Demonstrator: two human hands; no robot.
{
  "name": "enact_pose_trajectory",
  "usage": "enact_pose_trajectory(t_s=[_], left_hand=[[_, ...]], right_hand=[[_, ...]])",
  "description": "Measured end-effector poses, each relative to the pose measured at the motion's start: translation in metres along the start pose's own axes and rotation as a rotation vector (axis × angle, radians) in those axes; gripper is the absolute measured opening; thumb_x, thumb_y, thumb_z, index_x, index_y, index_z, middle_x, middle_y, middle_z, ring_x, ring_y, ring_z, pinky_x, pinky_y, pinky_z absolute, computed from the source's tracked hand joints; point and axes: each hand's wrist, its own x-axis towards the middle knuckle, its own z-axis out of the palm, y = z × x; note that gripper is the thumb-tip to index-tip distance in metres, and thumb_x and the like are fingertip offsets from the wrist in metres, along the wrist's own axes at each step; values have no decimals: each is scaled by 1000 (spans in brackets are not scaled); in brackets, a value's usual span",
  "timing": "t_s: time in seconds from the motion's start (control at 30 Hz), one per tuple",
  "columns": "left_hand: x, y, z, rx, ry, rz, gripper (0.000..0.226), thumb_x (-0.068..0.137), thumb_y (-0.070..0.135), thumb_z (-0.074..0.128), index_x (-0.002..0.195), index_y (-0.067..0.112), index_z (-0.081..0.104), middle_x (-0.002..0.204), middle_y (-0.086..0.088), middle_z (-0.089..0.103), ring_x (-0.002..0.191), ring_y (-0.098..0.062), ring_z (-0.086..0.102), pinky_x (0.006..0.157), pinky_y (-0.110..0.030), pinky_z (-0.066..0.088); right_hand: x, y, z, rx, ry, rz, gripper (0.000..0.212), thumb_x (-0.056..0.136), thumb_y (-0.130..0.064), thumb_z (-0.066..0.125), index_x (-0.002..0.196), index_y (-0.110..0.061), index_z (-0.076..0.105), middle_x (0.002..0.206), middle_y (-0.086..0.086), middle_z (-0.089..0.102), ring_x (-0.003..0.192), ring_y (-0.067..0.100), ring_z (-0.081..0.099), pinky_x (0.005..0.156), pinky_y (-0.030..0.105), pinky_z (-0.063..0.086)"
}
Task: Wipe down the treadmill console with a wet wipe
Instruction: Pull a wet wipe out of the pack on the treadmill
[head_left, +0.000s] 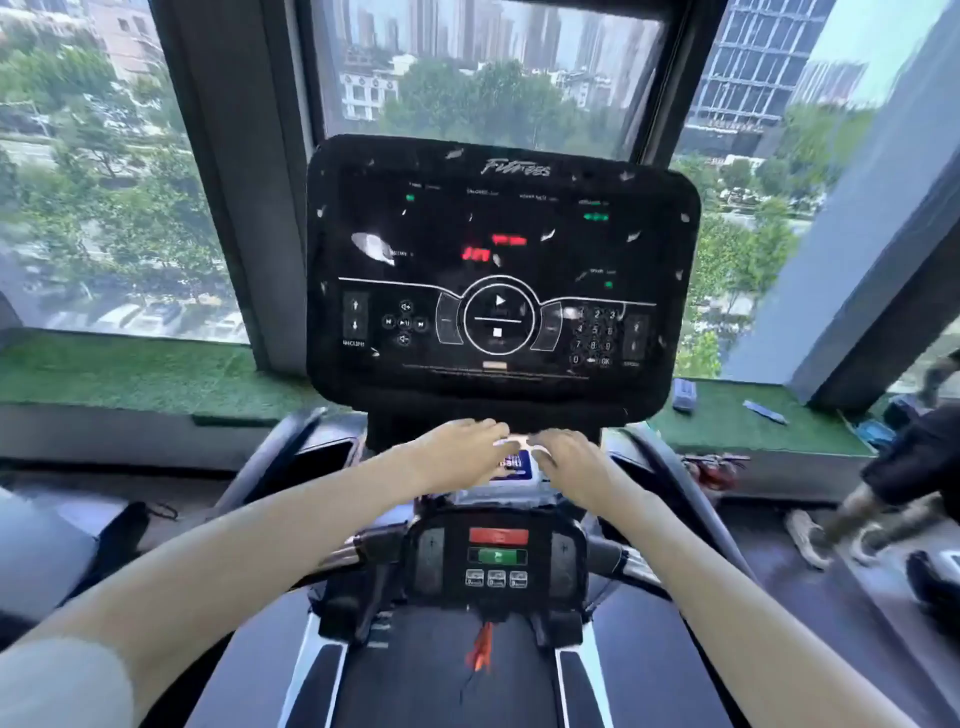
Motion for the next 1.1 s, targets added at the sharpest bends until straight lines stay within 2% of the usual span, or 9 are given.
enact_pose_trajectory(t_s=[0.1, 0.2, 0.5, 0.63, 0.73, 0.8, 0.87, 1.0, 1.1], left_hand=[[13, -7, 25, -104, -103, -37, 35, 96, 30, 46, 122, 7, 50, 114, -10, 53, 102, -26, 52, 80, -40, 50], [24, -6, 46, -153, -184, -98, 36, 92, 33, 46, 118, 8, 51, 114, -9, 51, 104, -26, 51, 72, -44, 52], [37, 3, 59, -192, -315, -199, 38, 95, 31, 42, 118, 4, 53, 121, -9, 54, 116, -25, 45, 75, -39, 44], [40, -2, 59, -223, -343, -167, 21, 92, 10, 42, 104, 2, 57, 104, -12, 60, 98, -29, 54, 66, -36, 40], [40, -16, 53, -303, -382, -248, 19, 82, -3, 46, 95, 8, 54, 90, -9, 61, 83, -29, 60, 65, -38, 48], [41, -19, 42, -236, -298, -234, 22, 79, -4, 53, 96, 9, 56, 86, -8, 63, 80, -28, 61, 60, -36, 48], [41, -13, 27, -59, -171, -141, 27, 59, -2, 71, 79, 13, 61, 70, 0, 61, 67, -18, 61, 44, -26, 39], [40, -9, 19, 113, -19, -168, 36, 41, -7, 69, 67, 15, 57, 69, 0, 54, 57, -13, 54, 34, -20, 25], [33, -12, 23, 143, -59, -119, 40, 38, -7, 74, 67, 14, 58, 74, 0, 54, 50, -11, 52, 31, -20, 29]], right_hand=[[12, 10, 17, -1, -51, 54, 29, 96, -15, 41, 118, -6, 58, 116, 12, 61, 106, 32, 56, 84, 37, 46], [21, 23, 35, 22, -84, 67, 21, 93, -15, 43, 105, -6, 58, 107, 12, 62, 97, 33, 59, 77, 36, 47], [48, 46, 51, 112, -154, 7, 32, 84, -16, 58, 115, -12, 59, 110, 9, 65, 103, 29, 58, 83, 34, 47], [53, 57, 52, 246, -144, 49, 39, 79, -17, 66, 117, -11, 61, 105, 5, 66, 93, 23, 61, 85, 36, 49], [52, 62, 54, 334, -144, 75, 52, 78, -14, 71, 127, -8, 55, 117, 7, 63, 105, 21, 59, 90, 28, 46], [51, 61, 55, 352, -146, 58, 59, 79, -15, 71, 133, -8, 49, 118, 10, 62, 108, 22, 58, 92, 28, 45], [52, 59, 54, 329, -103, 32, 61, 81, -19, 69, 136, -7, 44, 109, 12, 65, 104, 25, 59, 89, 30, 45], [45, 54, 51, 338, 117, -14, 33, 86, -13, 62, 112, -5, 44, 64, 2, 57, 64, 26, 56, 60, 31, 37], [40, 53, 51, 277, 180, -69, 16, 88, -13, 56, 98, -12, 45, 67, 1, 61, 61, 23, 52, 56, 32, 39]])
